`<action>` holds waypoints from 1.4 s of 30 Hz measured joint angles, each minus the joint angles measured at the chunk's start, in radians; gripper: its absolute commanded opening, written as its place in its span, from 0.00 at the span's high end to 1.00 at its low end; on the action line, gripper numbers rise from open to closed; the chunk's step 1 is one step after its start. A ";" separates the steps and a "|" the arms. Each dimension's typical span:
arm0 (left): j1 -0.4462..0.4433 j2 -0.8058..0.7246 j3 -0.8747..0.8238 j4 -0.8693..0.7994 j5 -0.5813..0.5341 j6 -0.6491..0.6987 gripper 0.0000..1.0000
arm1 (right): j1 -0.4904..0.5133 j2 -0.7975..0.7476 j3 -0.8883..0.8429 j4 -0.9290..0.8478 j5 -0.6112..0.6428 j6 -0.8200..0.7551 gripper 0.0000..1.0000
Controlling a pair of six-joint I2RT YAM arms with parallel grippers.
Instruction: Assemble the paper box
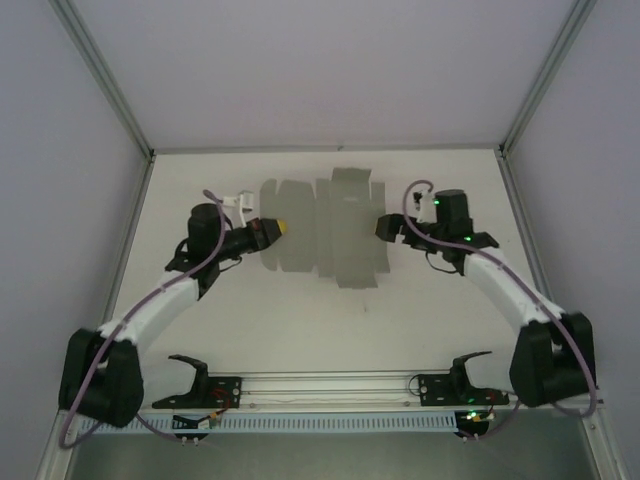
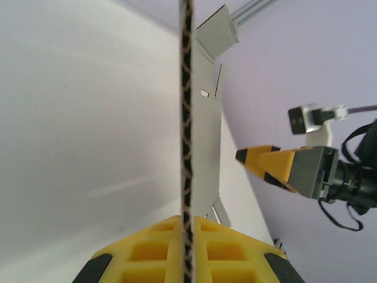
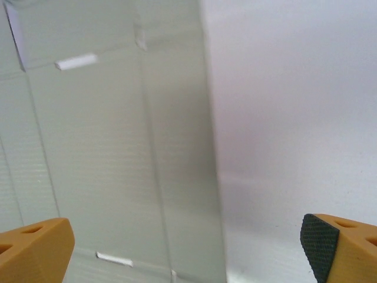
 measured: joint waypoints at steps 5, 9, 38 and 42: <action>0.000 -0.154 0.043 -0.028 -0.030 -0.026 1.00 | -0.097 -0.093 0.004 -0.044 -0.204 -0.013 0.11; 0.000 -0.217 0.047 -0.045 -0.033 -0.052 1.00 | -0.135 -0.104 0.004 -0.046 -0.373 -0.008 0.17; 0.000 -0.253 0.027 -0.346 -0.232 0.019 0.00 | -0.111 0.033 0.090 -0.020 -0.566 -0.076 1.00; 0.000 -0.234 0.026 -0.505 -0.385 0.060 0.00 | -0.085 0.148 0.096 -0.079 -0.472 -0.156 1.00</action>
